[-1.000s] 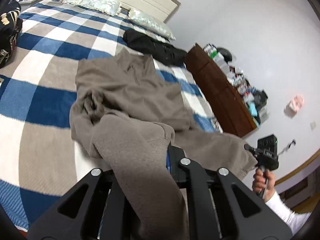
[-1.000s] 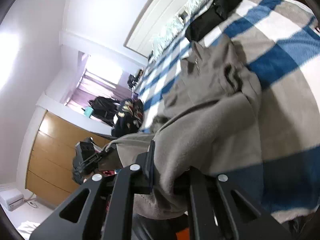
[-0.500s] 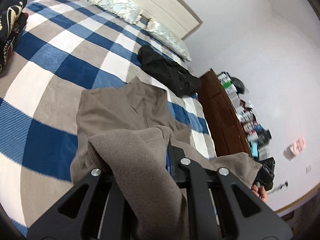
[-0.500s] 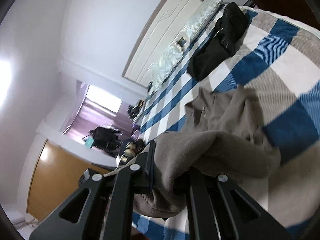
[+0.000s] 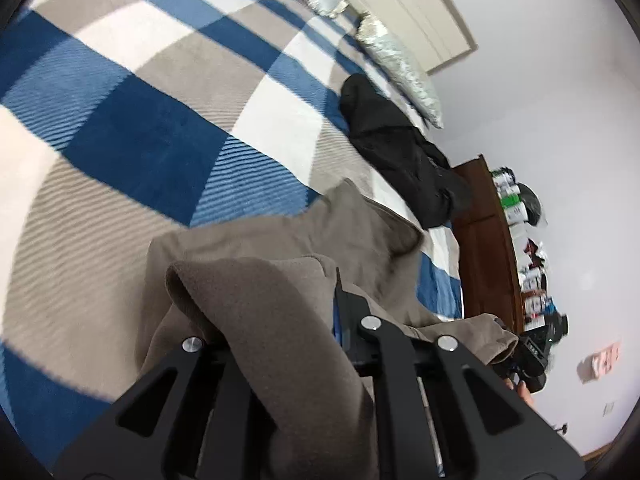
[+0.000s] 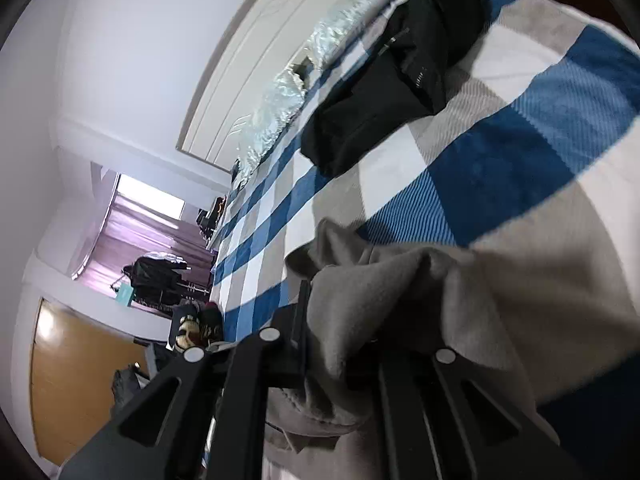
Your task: Fold large clothes
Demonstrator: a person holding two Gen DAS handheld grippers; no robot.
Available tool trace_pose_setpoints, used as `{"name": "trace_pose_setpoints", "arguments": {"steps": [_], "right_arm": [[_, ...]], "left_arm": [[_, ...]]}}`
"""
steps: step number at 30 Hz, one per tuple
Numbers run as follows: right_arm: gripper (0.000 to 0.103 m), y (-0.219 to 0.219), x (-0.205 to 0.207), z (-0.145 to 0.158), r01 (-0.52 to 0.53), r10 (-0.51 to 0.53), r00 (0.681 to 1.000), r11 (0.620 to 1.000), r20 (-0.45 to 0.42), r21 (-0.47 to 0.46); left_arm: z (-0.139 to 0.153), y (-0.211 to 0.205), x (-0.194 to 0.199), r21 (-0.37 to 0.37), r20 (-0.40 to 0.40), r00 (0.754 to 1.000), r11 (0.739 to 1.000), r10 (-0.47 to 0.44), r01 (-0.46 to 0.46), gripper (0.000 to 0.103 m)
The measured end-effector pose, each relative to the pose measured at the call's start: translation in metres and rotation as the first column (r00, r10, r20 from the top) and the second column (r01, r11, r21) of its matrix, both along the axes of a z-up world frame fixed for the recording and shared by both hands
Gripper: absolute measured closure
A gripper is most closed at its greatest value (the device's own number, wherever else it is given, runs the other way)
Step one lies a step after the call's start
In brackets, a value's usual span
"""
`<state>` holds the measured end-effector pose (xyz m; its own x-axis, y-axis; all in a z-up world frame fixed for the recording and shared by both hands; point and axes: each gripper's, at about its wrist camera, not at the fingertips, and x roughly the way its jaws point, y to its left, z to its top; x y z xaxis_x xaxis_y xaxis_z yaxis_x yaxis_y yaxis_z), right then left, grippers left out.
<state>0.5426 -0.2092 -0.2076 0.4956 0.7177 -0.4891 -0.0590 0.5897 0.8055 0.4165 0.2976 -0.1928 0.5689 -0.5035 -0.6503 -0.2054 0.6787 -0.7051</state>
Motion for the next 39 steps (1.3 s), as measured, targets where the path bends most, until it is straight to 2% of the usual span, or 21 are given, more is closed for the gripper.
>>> {"name": "trace_pose_setpoints", "arguments": {"steps": [2, 4, 9, 11, 12, 13, 14, 15, 16, 17, 19, 20, 24, 26, 28, 30, 32, 36, 39], "right_arm": [[0.093, 0.004, 0.025, -0.013, -0.003, 0.003, 1.0, 1.0, -0.019, -0.02], [0.093, 0.01, 0.049, -0.037, -0.008, 0.005, 0.996, 0.999, -0.086, -0.038], [0.092, 0.007, 0.073, -0.079, -0.004, -0.008, 0.975, 0.998, -0.221, -0.055], [0.083, 0.002, 0.075, -0.084, -0.013, 0.002, 0.966, 0.999, -0.258, -0.043], [0.081, 0.0, 0.075, -0.082, -0.018, 0.008, 0.965, 0.999, -0.262, -0.037], [0.072, -0.001, 0.074, -0.077, -0.032, 0.022, 0.966, 0.999, -0.256, -0.036], [0.056, -0.001, 0.071, -0.07, -0.049, 0.038, 0.969, 0.998, -0.244, -0.042], [0.043, -0.001, 0.065, -0.06, -0.069, 0.057, 0.972, 0.997, -0.228, -0.043], [0.019, -0.001, 0.058, -0.047, -0.079, 0.068, 0.976, 0.996, -0.208, -0.047], [0.011, -0.002, 0.051, -0.037, -0.077, 0.065, 0.98, 0.995, -0.187, -0.06], [0.011, -0.002, 0.03, 0.001, -0.089, 0.078, 0.99, 0.992, -0.119, -0.087], [0.008, -0.001, 0.023, 0.013, -0.094, 0.084, 0.991, 0.991, -0.106, -0.093], [0.004, -0.001, -0.026, 0.073, -0.092, 0.089, 0.996, 0.986, -0.032, -0.139], [0.005, 0.006, -0.055, 0.094, -0.112, 0.11, 0.994, 0.973, -0.02, -0.2], [0.005, 0.01, -0.082, 0.101, -0.14, 0.14, 0.99, 0.965, -0.016, -0.22], [0.005, 0.011, -0.11, 0.097, -0.152, 0.152, 0.988, 0.966, -0.014, -0.209], [0.005, 0.008, -0.14, 0.084, -0.15, 0.148, 0.989, 0.97, -0.025, -0.193], [0.005, 0.002, -0.202, 0.033, -0.136, 0.126, 0.99, 0.969, -0.061, -0.204], [0.004, -0.007, -0.241, -0.013, -0.06, 0.044, 0.992, 0.988, -0.118, -0.142]], "left_arm": [[-0.015, 0.004, 0.021, 0.014, -0.032, 0.999, 1.0, -0.011, 0.011, 0.094], [-0.031, 0.006, 0.04, 0.049, -0.078, 0.997, 0.998, -0.022, 0.026, 0.094], [-0.064, 0.009, 0.062, 0.07, -0.184, 0.981, 0.995, -0.053, 0.067, 0.093], [-0.069, 0.01, 0.066, 0.06, -0.191, 0.979, 0.994, -0.075, 0.088, 0.088], [-0.069, 0.01, 0.066, 0.056, -0.195, 0.976, 0.993, -0.092, 0.105, 0.081], [-0.069, 0.01, 0.067, 0.053, -0.202, 0.973, 0.991, -0.11, 0.123, 0.07], [-0.066, 0.01, 0.066, 0.053, -0.197, 0.973, 0.99, -0.117, 0.13, 0.062], [-0.058, 0.009, 0.064, 0.056, -0.177, 0.975, 0.988, -0.13, 0.142, 0.036], [-0.047, 0.007, 0.06, 0.063, -0.153, 0.979, 0.987, -0.138, 0.149, 0.014], [-0.036, 0.006, 0.056, 0.08, -0.137, 0.981, 0.985, -0.14, 0.152, 0.008], [-0.011, 0.003, 0.045, 0.156, -0.125, 0.985, 0.978, -0.12, 0.139, 0.007], [0.006, 0.002, 0.035, 0.217, -0.127, 0.986, 0.968, -0.104, 0.13, 0.007], [0.055, 0.009, -0.003, 0.349, -0.103, 0.992, 0.932, -0.068, 0.1, 0.007], [0.076, 0.016, -0.026, 0.403, -0.1, 0.994, 0.912, -0.045, 0.082, 0.007], [0.087, 0.017, -0.046, 0.451, -0.091, 0.995, 0.89, -0.037, 0.074, 0.007], [0.088, 0.017, -0.075, 0.455, -0.079, 0.996, 0.887, -0.051, 0.082, 0.007], [0.078, 0.012, -0.102, 0.426, -0.086, 0.994, 0.9, -0.066, 0.096, 0.007], [0.04, -0.011, -0.151, 0.405, -0.112, 0.989, 0.904, -0.098, 0.136, 0.007], [0.012, -0.024, -0.184, 0.367, -0.114, 0.99, 0.923, -0.078, 0.115, 0.007]]}}
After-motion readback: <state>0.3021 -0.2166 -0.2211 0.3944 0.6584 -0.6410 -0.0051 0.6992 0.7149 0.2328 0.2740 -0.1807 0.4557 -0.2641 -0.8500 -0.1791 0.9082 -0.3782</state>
